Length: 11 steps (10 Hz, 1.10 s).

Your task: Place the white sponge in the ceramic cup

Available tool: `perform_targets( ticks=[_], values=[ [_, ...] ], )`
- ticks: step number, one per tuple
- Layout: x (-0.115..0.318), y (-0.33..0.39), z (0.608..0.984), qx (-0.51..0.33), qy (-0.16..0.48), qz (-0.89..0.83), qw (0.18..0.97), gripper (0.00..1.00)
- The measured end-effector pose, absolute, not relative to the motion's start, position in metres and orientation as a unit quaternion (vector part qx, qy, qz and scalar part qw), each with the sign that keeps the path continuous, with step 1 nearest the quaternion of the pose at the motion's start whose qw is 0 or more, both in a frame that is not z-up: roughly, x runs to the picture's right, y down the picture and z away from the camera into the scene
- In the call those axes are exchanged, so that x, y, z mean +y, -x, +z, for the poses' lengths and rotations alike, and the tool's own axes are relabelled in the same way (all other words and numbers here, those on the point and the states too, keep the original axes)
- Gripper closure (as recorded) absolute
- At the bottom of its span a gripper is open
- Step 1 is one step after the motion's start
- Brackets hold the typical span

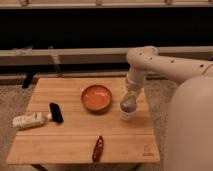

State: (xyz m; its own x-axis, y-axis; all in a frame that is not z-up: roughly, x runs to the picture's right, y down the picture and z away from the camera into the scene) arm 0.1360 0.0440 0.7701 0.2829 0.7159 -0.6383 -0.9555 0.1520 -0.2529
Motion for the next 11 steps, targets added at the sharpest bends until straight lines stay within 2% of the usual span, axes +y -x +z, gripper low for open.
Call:
perform_targets(
  ticks=[3,5,11],
  values=[
    [0.043,-0.137,0.77,0.186,0.318,0.567,0.737,0.16],
    [0.04,-0.13,0.771,0.184,0.318,0.566,0.738,0.01],
    [0.038,-0.127,0.773,0.179,0.318,0.565,0.74,0.01]
  ],
)
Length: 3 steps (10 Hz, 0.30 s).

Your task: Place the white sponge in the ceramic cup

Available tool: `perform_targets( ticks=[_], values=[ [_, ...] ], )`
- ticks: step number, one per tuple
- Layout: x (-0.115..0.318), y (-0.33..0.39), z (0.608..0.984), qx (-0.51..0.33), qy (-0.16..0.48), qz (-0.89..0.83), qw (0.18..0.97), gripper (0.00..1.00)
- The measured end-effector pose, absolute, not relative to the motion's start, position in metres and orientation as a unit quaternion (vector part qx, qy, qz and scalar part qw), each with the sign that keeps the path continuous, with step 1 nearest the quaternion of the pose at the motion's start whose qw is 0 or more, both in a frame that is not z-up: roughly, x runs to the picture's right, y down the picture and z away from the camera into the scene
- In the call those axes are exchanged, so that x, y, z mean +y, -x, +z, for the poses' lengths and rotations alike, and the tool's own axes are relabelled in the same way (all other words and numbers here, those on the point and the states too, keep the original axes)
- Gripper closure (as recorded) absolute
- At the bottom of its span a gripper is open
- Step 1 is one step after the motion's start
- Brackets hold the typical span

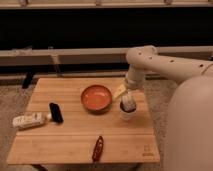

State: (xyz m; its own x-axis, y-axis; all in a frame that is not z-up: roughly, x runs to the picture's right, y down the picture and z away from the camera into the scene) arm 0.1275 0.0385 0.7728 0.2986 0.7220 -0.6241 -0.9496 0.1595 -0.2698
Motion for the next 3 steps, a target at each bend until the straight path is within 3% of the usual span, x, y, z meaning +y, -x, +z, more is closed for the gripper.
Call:
perform_targets(
  ticks=[3],
  values=[
    [0.0393,-0.1293,0.7721,0.18,0.318,0.564,0.741,0.01]
  ],
)
